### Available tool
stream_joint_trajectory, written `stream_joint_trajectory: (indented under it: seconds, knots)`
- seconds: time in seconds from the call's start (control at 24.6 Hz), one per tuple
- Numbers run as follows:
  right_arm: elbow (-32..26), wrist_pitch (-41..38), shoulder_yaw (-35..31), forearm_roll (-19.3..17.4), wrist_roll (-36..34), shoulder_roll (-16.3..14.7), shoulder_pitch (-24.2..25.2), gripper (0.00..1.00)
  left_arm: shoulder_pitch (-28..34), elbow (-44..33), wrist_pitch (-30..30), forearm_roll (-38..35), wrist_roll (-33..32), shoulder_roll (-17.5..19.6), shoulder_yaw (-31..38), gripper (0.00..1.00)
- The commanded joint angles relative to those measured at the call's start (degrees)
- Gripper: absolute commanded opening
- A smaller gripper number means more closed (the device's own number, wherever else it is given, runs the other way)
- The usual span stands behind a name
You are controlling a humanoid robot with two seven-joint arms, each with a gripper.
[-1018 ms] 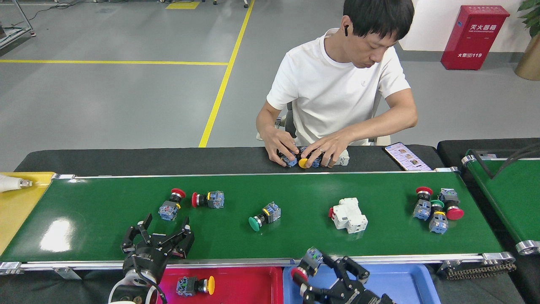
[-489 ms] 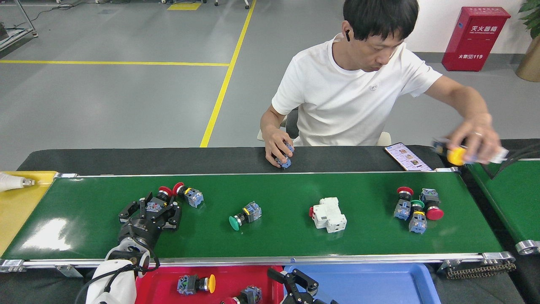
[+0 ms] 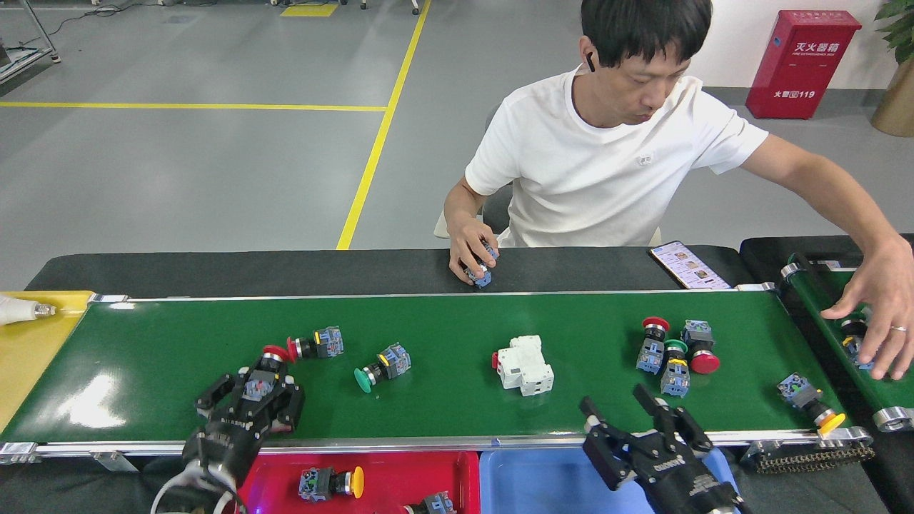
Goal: Pick switch part from conveyor to tray
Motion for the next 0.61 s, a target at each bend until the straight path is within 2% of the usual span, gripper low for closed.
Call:
stream_joint_trajectory:
  seconds: [0.0, 0.12, 0.2, 0.33, 0.37, 0.45, 0.57]
  knots:
    - [-1.01, 2.46, -0.99, 1.01, -4.05, -1.27, 2.13, 0.91, 5.09, -7.82, -0.67, -0.35, 0.65, 0.54, -0.58, 0.05]
    - [-1.01, 2.64, -1.08, 1.18, -5.45, -1.98, 4.41, 0.92, 11.76, -12.48, -0.58, -4.04, 4.60, 2.38, -6.03, 0.08]
    - [-0.92, 4.31, -0.99, 1.27, -5.36, -1.62, 4.24, 0.92, 12.12, -11.87, -0.58, -8.17, 5.92, 3.17, -8.14, 0.19]
    - [-0.39, 9.76, -0.55, 3.91, -5.10, -1.89, 1.77, 0.92, 12.38, -10.90, -0.49, -8.79, 6.10, 1.94, -8.41, 0.71]
    - [0.49, 11.34, 0.24, 5.40, -5.01, -1.71, 0.19, 0.92, 12.38, -10.90, -0.49, -8.70, 6.10, 1.59, -8.23, 1.00]
    - [3.13, 15.12, 3.49, 7.86, -4.66, -1.10, -2.88, 0.92, 12.38, -10.99, -0.41, -8.53, 6.10, 1.15, -7.70, 1.00]
    - [6.99, 22.15, 8.85, 8.21, -4.13, -1.36, -7.45, 0.93, 12.47, -11.34, -0.23, -6.33, 5.75, 0.27, -4.89, 1.00]
